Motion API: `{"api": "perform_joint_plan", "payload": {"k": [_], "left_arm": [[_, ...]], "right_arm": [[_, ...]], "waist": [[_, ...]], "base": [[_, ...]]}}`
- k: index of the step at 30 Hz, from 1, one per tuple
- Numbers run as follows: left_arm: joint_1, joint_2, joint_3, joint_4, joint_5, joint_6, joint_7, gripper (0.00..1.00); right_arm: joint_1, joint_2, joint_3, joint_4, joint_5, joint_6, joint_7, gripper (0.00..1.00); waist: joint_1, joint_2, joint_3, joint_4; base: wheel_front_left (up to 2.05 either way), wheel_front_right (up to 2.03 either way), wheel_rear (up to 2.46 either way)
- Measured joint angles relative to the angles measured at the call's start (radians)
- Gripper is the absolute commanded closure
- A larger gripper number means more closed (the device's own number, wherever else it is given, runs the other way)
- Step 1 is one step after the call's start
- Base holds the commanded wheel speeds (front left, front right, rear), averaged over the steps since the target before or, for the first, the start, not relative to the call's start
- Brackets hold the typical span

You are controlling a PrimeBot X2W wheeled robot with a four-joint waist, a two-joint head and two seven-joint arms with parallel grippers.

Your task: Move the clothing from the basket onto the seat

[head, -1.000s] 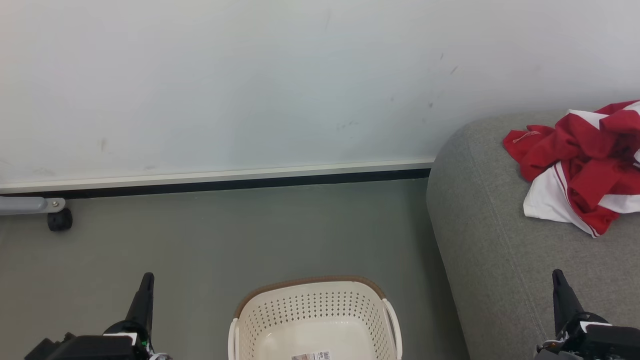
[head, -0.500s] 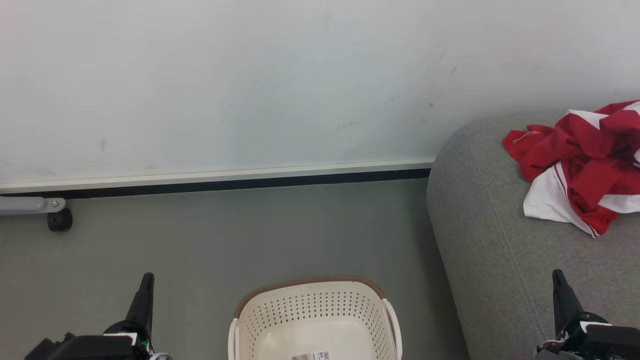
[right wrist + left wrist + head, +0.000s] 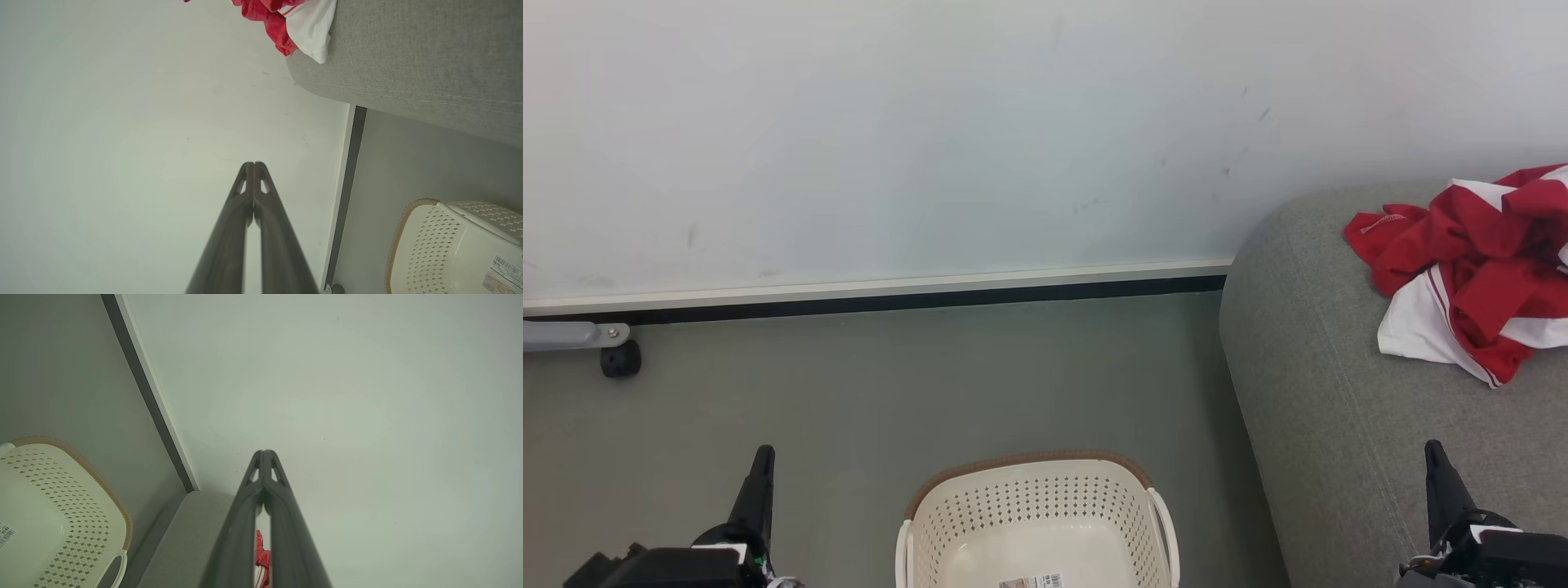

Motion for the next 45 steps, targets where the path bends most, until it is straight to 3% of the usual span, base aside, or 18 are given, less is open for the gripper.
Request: {"api": "perform_joint_plan", "payload": {"k": [45], "left_arm": [[0.000, 0.000, 0.000, 0.000, 0.000, 0.000, 0.000, 1.00]], "right_arm": [[0.000, 0.000, 0.000, 0.000, 0.000, 0.000, 0.000, 1.00]], "waist": [[0.0000, 0.0000, 0.000, 0.000]], "base": [[0.00, 0.00, 0.00]]}}
